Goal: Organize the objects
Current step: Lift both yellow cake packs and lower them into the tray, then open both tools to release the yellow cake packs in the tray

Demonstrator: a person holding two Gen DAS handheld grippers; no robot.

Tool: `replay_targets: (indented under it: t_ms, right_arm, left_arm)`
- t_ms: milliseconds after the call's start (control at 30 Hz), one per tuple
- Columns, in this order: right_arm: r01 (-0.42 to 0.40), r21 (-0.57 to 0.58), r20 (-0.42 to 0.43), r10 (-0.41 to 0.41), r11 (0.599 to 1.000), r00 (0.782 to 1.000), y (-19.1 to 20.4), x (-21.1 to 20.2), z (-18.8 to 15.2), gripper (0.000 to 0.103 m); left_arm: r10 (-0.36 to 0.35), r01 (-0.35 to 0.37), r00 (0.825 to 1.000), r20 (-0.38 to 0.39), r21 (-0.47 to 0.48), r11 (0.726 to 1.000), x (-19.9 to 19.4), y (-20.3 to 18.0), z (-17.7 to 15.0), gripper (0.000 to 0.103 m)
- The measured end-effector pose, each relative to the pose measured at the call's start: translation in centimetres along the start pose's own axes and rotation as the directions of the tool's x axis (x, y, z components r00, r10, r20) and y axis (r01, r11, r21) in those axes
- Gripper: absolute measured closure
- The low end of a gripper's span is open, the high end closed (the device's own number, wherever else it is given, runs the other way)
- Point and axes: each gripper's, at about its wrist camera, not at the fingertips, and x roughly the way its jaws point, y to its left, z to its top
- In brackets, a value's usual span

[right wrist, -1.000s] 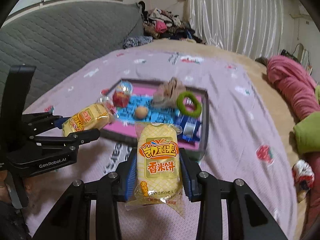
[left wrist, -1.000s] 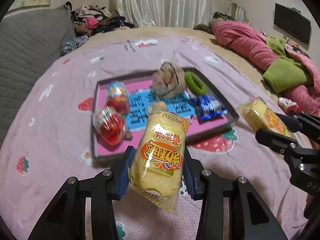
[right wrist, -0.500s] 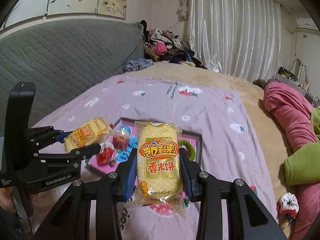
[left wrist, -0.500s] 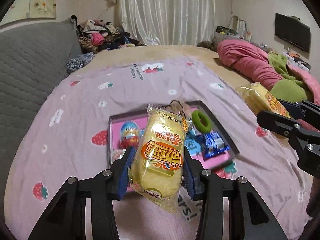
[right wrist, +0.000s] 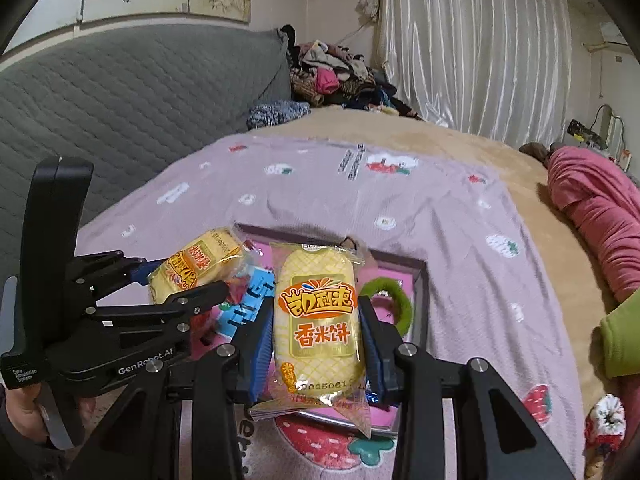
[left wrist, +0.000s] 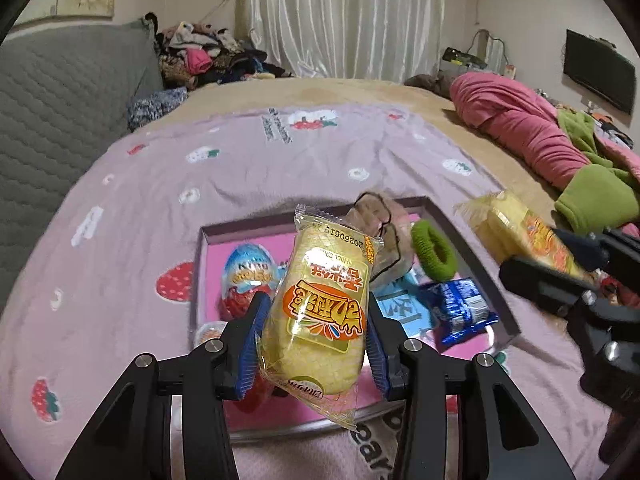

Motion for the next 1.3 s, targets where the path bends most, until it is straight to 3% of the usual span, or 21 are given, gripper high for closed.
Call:
replay_targets:
  t_ms: [367, 700, 1067, 1300]
  right_arm:
    - [0.012, 0.008, -0.105, -0.011, 1.000, 0.994, -0.5, 6.5, -3.9, 0.063]
    - [0.035, -0.011, -0.110, -0.036, 0.999, 0.993, 0.0, 9.3, -4.4, 0.063]
    - [0.030, -0.013, -0.120, -0.031, 0.999, 0.992, -0.2, 10.5, -5.6, 0.063]
    - [0.028, -0.021, -0.109, -0.030, 0.999, 0.994, -0.3, 9.7, -5.6, 0.049]
  left_arm:
    - [0.004, -0.004, 0.999, -0.032, -0.010, 1.000, 4.3, -0.1, -2.8, 0.056]
    - [-0.006, 0.005, 1.000, -0.016, -0.020, 1.000, 4.8, 0.5, -3.1, 0.056]
    - [-0.010, 0.009, 0.999, -0.053, -0.021, 1.000, 6.4, 0.8, -3.4, 0.055]
    - [-0.002, 0.001, 0.998, -0.062, -0.015, 1.000, 6.6, 0.6, -3.5, 0.052]
